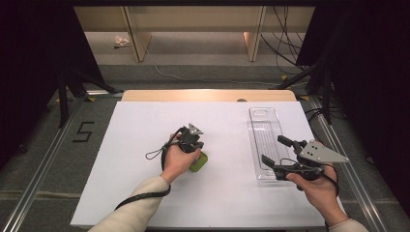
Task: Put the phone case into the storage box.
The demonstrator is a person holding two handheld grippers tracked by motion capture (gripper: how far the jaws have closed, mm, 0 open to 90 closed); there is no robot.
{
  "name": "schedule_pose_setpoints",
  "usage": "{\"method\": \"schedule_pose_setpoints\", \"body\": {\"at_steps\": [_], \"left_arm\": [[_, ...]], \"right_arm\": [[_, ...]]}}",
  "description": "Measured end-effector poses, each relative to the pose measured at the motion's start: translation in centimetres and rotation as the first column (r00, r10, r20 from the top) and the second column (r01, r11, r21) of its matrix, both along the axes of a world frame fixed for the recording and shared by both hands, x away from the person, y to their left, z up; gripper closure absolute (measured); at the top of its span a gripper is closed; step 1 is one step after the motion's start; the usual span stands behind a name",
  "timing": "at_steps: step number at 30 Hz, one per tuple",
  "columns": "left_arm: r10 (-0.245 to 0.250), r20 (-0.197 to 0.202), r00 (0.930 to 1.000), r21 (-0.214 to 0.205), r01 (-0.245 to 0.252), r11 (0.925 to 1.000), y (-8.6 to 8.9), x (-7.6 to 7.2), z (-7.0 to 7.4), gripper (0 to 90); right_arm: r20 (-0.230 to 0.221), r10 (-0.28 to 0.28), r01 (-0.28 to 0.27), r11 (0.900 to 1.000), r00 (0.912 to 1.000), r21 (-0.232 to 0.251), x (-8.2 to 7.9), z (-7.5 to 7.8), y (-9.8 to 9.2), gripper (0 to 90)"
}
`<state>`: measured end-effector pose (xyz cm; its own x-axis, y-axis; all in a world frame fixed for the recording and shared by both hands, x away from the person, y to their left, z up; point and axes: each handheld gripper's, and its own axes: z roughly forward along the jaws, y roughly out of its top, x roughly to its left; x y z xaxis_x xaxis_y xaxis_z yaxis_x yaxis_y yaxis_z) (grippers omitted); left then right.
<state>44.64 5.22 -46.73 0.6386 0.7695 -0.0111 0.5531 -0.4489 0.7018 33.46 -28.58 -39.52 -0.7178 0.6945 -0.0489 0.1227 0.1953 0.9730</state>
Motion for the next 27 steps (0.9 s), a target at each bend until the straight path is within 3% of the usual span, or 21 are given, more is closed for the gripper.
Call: {"method": "schedule_pose_setpoints", "body": {"at_steps": [17,27], "left_arm": [[-0.019,-0.009,0.9998,0.007,0.019,0.9998,-1.0,0.2,-0.9,89.8],[-0.038,-0.046,0.9982,0.019,0.039,0.9991,-1.3,0.0,-1.2,89.8]], "right_arm": [[-0.004,0.000,0.000,1.0000,1.0000,-0.002,0.0,-0.1,0.0,15.8],[-0.006,-0.002,0.002,1.0000,1.0000,-0.004,0.0,-0.1,-0.1,15.7]]}}
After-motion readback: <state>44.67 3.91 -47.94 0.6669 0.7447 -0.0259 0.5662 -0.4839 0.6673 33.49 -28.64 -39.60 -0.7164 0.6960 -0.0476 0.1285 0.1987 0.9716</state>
